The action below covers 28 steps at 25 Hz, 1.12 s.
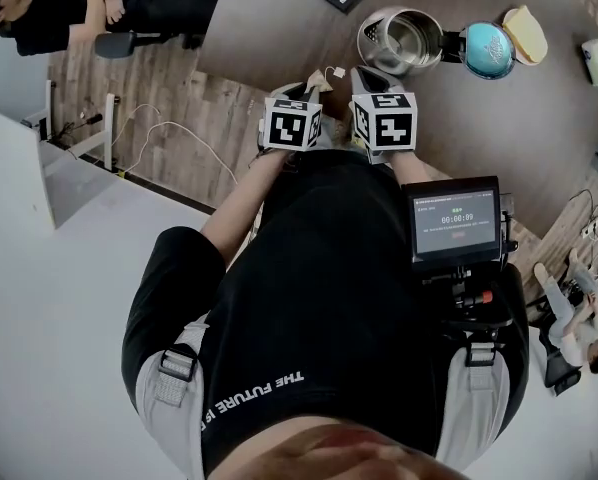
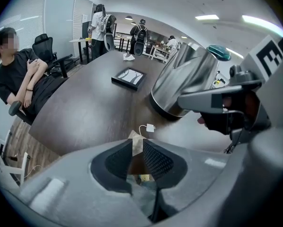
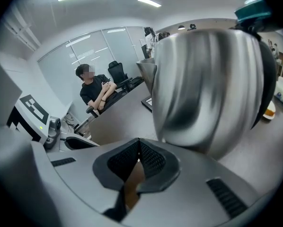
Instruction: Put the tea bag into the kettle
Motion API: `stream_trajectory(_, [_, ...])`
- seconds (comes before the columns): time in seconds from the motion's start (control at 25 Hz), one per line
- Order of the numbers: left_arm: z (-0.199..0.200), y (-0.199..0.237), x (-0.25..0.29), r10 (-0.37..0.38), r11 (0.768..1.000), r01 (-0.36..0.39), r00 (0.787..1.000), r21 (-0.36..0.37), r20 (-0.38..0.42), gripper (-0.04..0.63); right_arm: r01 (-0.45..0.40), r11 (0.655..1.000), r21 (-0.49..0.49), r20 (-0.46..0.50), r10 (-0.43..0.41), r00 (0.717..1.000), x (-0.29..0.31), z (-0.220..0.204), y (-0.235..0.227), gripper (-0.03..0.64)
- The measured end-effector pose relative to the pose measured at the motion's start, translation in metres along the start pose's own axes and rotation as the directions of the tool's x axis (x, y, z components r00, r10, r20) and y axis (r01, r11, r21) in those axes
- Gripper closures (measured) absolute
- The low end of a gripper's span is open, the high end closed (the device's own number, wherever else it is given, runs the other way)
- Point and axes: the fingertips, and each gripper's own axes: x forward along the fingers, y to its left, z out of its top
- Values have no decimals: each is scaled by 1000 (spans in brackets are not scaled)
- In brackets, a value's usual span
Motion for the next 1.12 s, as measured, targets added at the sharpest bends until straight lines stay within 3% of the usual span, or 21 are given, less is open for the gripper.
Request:
stream_trajectory(0.76, [2,-9,19,-29,997,34,997,71,-66,545,3,1000,2,-41,-3,999,3,-4,-3,609])
stream_trajectory(0.84, [1,-13,20,-49,996,54,996,72,-72,482,2,1000,1,-41,-2,999,3,-3,-2,610])
stream_trajectory(1.12, [-1,-12,26,-48,995,56,994,84,-97,477,2,1000,2,-44,-2,999,3,-2,-1,609])
